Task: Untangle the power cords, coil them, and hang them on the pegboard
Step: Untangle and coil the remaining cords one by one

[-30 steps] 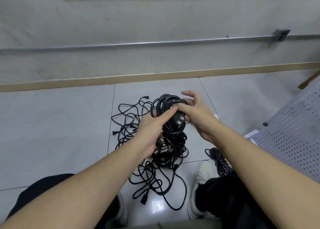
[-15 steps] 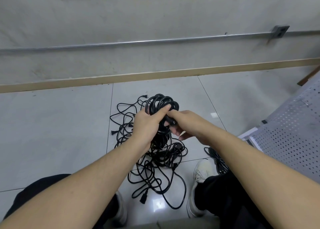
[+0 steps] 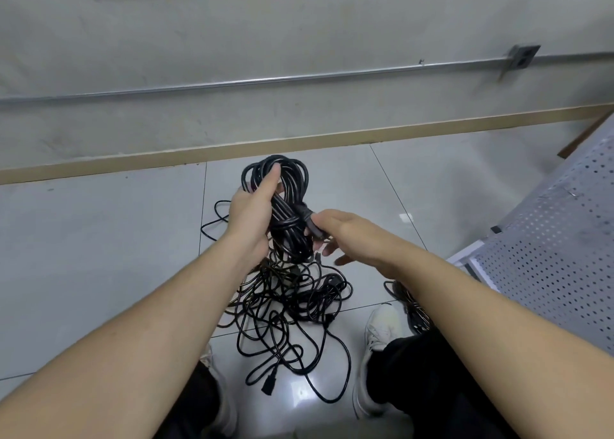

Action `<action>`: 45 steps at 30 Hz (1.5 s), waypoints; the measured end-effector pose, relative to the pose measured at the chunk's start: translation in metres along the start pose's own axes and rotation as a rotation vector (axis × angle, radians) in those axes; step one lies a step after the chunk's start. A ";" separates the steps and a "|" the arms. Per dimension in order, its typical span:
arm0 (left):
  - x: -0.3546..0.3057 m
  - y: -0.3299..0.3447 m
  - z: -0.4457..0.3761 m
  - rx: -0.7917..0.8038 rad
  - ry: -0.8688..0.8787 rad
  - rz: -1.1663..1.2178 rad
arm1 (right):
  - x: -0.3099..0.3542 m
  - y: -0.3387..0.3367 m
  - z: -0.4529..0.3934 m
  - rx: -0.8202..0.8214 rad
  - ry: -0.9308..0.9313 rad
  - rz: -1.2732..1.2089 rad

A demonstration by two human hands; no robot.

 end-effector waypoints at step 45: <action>0.390 0.205 0.028 0.748 -0.632 -0.643 | -0.446 -0.145 -0.131 -0.446 0.689 0.391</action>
Point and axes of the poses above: each hand's wrist, its own z-axis away from the middle knuckle, its own y-axis out of the palm, x = y × z, the point moved 3 cm from there along -z, towards the middle knuckle, and after that the axes turned 14 degrees about y, right-handed, at the moved point
